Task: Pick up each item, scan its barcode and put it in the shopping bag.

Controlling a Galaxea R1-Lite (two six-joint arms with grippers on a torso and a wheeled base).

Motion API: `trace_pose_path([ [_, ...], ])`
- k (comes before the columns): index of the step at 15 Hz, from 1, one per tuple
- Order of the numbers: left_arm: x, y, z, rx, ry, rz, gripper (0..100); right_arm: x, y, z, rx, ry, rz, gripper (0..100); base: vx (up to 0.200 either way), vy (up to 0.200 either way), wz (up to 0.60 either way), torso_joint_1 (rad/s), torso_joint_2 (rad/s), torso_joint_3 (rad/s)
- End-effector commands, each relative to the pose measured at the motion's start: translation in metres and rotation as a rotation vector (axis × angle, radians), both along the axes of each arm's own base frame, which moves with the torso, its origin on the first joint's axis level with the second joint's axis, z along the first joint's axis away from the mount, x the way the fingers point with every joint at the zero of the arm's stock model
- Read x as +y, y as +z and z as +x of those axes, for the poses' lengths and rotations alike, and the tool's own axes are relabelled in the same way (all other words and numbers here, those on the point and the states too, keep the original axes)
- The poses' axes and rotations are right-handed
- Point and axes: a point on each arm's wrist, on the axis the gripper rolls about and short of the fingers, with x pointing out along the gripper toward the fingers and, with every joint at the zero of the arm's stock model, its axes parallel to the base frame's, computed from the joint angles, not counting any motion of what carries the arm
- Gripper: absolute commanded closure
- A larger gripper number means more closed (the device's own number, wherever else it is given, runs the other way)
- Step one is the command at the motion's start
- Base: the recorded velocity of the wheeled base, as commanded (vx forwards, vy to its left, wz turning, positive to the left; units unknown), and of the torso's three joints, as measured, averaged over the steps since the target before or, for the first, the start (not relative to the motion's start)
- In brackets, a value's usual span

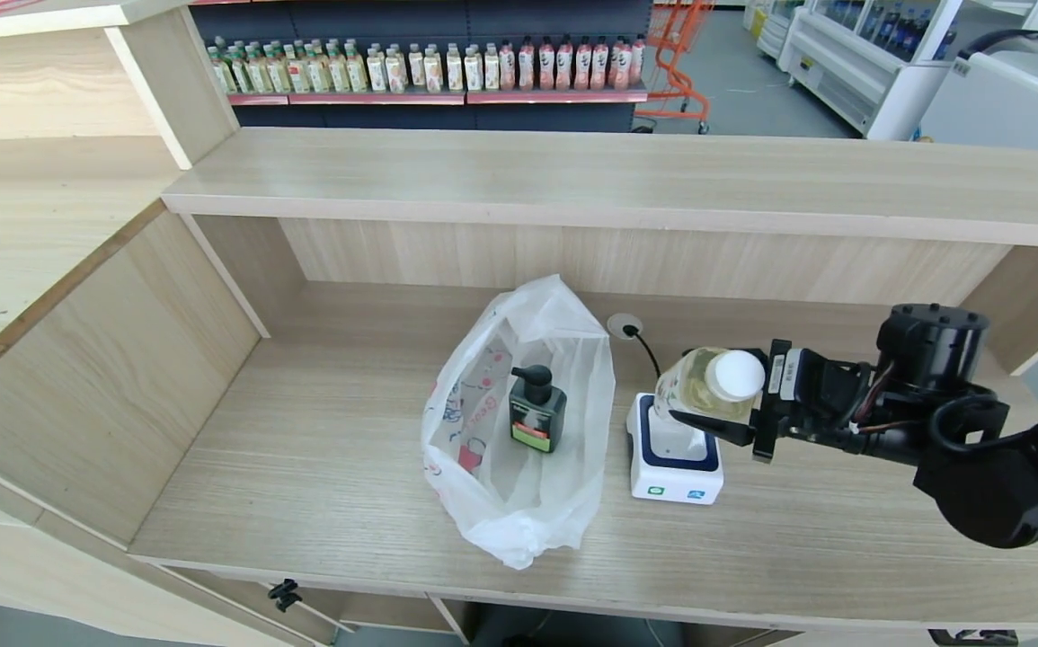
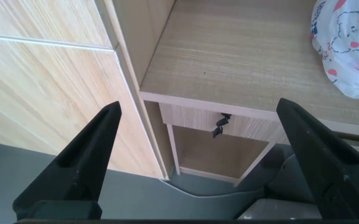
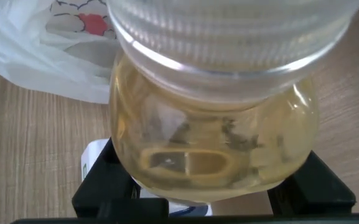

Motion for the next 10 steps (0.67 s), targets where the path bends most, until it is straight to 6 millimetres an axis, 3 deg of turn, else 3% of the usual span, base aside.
trace_pose_path([
  [1,0.0,0.0,0.0,0.0,-0.001,0.0,0,0.003,-0.023,0.011,0.036,0.006,-0.006,100,0.0,0.0,0.0,0.0,0.0,0.0],
  [4,0.0,0.0,0.0,0.0,0.001,0.0,0,0.004,-0.03,0.017,0.04,0.015,-0.006,100,0.0,0.0,0.0,0.0,0.0,0.0],
  [7,0.0,0.0,0.0,0.0,0.001,0.0,0,0.006,-0.024,0.02,0.017,0.021,-0.002,100,0.0,0.0,0.0,0.0,0.0,0.0],
  [10,0.0,0.0,0.0,0.0,-0.001,0.0,0,0.01,0.001,0.012,-0.036,0.035,0.026,100,0.0,0.0,0.0,0.0,0.0,0.0],
])
